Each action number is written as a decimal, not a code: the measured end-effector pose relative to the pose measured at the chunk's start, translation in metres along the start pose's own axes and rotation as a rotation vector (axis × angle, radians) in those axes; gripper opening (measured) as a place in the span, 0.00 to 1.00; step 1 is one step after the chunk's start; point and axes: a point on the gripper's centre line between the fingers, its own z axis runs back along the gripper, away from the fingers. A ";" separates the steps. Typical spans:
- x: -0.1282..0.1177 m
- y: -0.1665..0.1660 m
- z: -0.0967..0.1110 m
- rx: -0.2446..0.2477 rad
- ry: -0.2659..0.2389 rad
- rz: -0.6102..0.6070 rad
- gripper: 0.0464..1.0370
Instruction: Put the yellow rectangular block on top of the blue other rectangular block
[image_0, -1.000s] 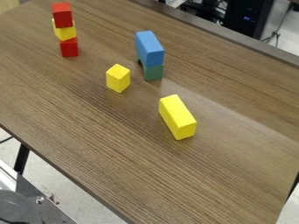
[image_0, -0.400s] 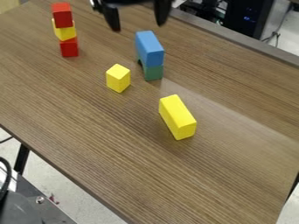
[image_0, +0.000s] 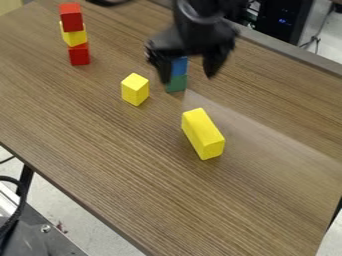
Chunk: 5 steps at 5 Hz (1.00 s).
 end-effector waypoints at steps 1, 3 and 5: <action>-0.008 -0.009 -0.005 0.033 0.022 0.061 0.96; -0.016 -0.009 -0.007 0.043 0.029 0.131 0.96; -0.037 0.004 -0.022 0.054 0.079 0.140 0.96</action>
